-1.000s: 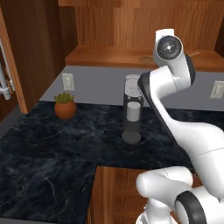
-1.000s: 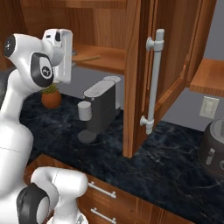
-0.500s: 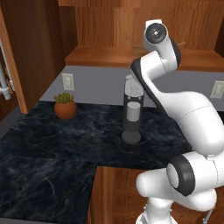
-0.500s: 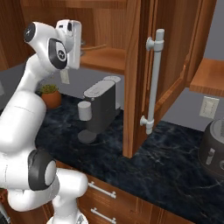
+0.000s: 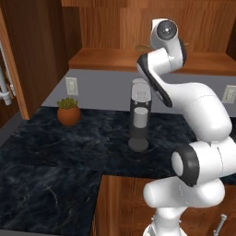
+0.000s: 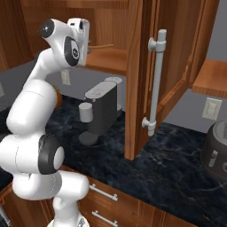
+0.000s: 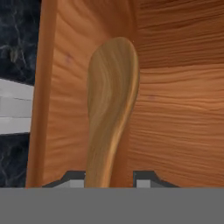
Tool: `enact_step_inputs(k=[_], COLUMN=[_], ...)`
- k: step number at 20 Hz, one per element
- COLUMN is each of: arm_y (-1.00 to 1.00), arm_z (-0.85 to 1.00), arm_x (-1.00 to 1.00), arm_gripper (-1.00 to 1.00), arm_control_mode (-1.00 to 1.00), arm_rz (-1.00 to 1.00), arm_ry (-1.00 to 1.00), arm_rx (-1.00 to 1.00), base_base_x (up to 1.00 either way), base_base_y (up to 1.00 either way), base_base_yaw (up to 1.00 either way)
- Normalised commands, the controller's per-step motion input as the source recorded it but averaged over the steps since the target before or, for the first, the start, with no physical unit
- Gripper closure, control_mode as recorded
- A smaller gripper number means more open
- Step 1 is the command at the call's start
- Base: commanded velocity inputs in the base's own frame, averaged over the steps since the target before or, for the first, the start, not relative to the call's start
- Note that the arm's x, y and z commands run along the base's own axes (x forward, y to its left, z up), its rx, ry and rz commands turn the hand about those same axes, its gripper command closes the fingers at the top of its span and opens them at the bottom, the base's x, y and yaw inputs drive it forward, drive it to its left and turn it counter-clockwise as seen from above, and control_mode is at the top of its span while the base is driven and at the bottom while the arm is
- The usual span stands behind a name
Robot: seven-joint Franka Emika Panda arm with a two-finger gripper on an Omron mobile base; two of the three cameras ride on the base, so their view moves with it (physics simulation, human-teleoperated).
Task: Organize the utensils by type. Pick up the wooden spoons from the counter and place them in the open cabinet. Then pick up the metallic utensils from the counter and place them in the open drawer.
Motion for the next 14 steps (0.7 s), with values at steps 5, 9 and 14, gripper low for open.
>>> enact_step_inputs(k=[5, 9, 14], arm_y=[-0.21, -0.05, 0.00], arm_z=[-0.11, -0.15, -0.24], arm_x=[0.45, 0.15, 0.06], arm_gripper=[1.00, 1.00, 1.00], arm_control_mode=[-1.00, -1.00, -1.00], arm_rz=[0.10, 0.07, 0.06], arm_ry=[-0.04, -0.01, 0.00], arm_rx=[0.10, 0.03, 0.00], base_base_x=[0.00, 0.00, 0.00], base_base_y=[0.00, 0.00, 0.00], base_base_yaw=[0.00, 0.00, 0.00])
